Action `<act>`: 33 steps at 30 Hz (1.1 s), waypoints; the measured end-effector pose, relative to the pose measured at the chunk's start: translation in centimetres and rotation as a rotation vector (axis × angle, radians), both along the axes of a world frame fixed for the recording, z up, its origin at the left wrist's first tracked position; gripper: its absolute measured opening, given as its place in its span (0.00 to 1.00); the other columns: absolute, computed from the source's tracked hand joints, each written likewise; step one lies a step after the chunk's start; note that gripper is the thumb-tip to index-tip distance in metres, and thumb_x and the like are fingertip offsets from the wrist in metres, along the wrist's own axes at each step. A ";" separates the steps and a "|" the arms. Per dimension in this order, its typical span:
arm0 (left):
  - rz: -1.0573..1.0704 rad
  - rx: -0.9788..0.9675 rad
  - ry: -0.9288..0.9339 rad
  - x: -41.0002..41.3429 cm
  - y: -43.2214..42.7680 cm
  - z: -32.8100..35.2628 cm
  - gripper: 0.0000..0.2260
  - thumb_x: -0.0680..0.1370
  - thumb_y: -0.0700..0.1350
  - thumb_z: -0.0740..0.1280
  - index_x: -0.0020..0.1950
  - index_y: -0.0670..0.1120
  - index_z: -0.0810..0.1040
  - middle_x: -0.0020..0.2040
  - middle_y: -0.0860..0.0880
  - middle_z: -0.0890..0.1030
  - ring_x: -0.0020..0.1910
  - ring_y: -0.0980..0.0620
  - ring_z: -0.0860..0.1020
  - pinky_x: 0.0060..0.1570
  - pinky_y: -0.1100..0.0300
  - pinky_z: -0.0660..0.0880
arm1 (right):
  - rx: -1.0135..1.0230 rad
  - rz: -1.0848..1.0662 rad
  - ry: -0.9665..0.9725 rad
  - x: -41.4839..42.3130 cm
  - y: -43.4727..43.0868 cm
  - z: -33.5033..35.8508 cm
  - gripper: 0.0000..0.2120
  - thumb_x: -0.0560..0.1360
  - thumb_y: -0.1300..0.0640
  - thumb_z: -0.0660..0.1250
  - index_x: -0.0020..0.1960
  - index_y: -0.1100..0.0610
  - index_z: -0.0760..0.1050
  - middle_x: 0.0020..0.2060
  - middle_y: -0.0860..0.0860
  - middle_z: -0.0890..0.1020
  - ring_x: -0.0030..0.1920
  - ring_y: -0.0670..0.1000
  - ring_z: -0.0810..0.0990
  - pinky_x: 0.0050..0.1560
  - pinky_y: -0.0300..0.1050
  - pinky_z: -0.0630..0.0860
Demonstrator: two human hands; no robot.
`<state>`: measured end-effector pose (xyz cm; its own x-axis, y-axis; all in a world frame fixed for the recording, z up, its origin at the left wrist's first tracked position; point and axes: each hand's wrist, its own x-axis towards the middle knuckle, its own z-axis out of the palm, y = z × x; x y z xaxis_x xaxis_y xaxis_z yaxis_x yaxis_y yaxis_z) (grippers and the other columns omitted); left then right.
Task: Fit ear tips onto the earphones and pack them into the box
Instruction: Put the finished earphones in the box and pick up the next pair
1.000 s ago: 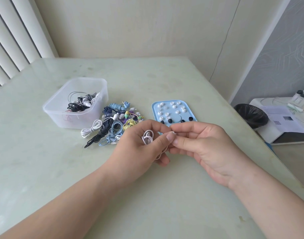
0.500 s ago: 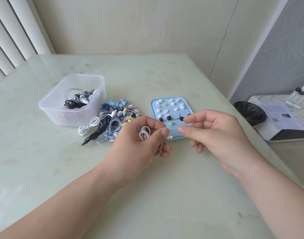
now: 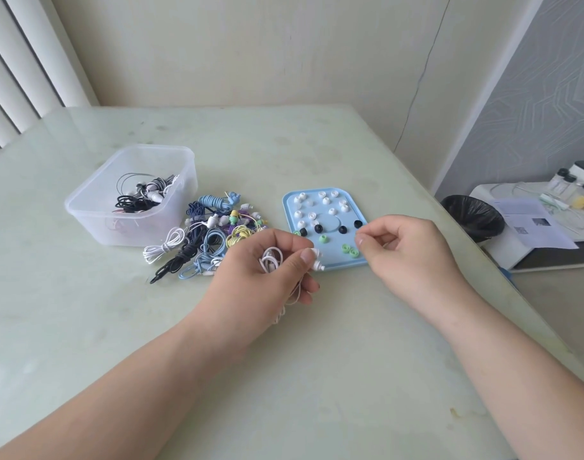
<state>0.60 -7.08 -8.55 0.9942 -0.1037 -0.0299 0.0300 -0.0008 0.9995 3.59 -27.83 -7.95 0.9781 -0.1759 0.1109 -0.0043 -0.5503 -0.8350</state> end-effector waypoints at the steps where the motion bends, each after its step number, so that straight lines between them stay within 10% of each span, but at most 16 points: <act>1: 0.008 -0.003 -0.002 0.0 0.0 -0.1 0.05 0.81 0.44 0.71 0.50 0.43 0.82 0.36 0.41 0.85 0.32 0.47 0.79 0.38 0.53 0.73 | 0.004 0.007 -0.015 0.1 0.1 0.1 0.06 0.77 0.57 0.72 0.43 0.49 0.84 0.36 0.44 0.84 0.32 0.42 0.76 0.35 0.32 0.73; 24: 0.142 -0.056 -0.049 0.6 -0.1 0.2 0.05 0.80 0.42 0.71 0.47 0.42 0.82 0.31 0.47 0.79 0.24 0.54 0.74 0.26 0.63 0.67 | -0.440 0.258 0.280 7.8 4.4 4.0 0.05 0.74 0.56 0.75 0.39 0.52 0.85 0.40 0.48 0.87 0.42 0.51 0.85 0.44 0.44 0.81; 33: 0.124 -0.112 -0.043 0.5 -0.1 0.4 0.04 0.81 0.41 0.70 0.48 0.42 0.82 0.29 0.44 0.78 0.25 0.51 0.71 0.25 0.65 0.67 | 0.108 0.159 0.107 3.6 3.8 4.9 0.03 0.73 0.61 0.74 0.42 0.56 0.85 0.34 0.53 0.87 0.31 0.58 0.81 0.34 0.47 0.77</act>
<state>1.08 -7.16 -8.17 0.9996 0.0195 0.0180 -0.0201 0.1116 0.9936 7.15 -24.07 -3.04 0.9997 -0.0240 -0.0060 -0.0164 -0.4583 -0.8887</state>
